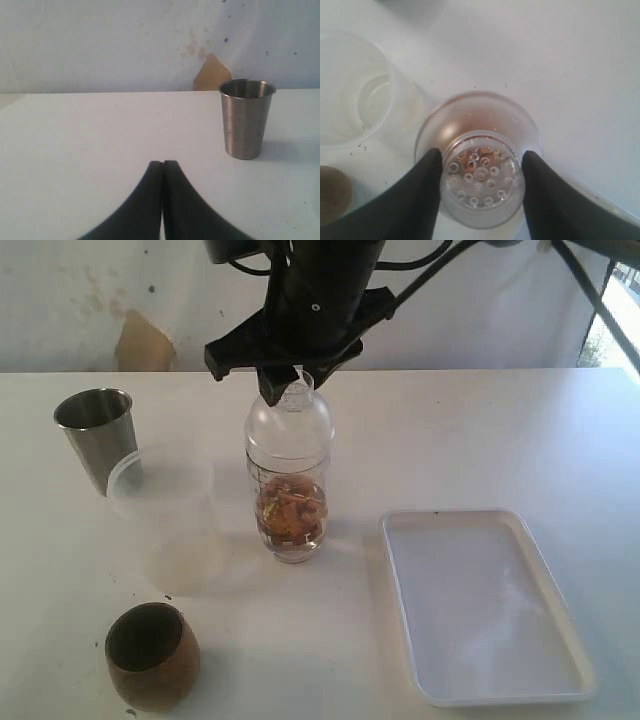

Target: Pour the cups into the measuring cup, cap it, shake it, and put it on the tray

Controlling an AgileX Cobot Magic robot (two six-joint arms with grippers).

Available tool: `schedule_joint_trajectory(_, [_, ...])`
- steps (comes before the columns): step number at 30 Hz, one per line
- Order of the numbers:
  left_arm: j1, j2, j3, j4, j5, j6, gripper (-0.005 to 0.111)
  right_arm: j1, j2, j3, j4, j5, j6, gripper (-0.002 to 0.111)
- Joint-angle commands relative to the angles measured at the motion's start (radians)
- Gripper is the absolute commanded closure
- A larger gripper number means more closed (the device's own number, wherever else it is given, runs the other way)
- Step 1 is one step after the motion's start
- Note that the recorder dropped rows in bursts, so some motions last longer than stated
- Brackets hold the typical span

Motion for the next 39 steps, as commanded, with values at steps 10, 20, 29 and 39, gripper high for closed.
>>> schedule_joint_trajectory(10, [-0.004, -0.004, 0.005, -0.001, -0.009, 0.0, 0.107, -0.008, 0.022, -0.011, 0.006, 0.007, 0.011, 0.108])
schedule_joint_trajectory(20, [-0.004, -0.004, 0.005, -0.001, -0.009, 0.0, 0.107, -0.008, 0.035, -0.011, 0.006, 0.019, 0.011, 0.108])
schedule_joint_trajectory(29, [-0.004, -0.004, 0.005, -0.001, -0.009, 0.0, 0.107, -0.008, 0.035, -0.047, 0.006, 0.037, 0.011, 0.108])
schedule_joint_trajectory(39, [-0.004, -0.004, 0.005, -0.001, -0.009, 0.0, 0.107, -0.008, 0.035, -0.077, 0.006, 0.037, 0.011, 0.108])
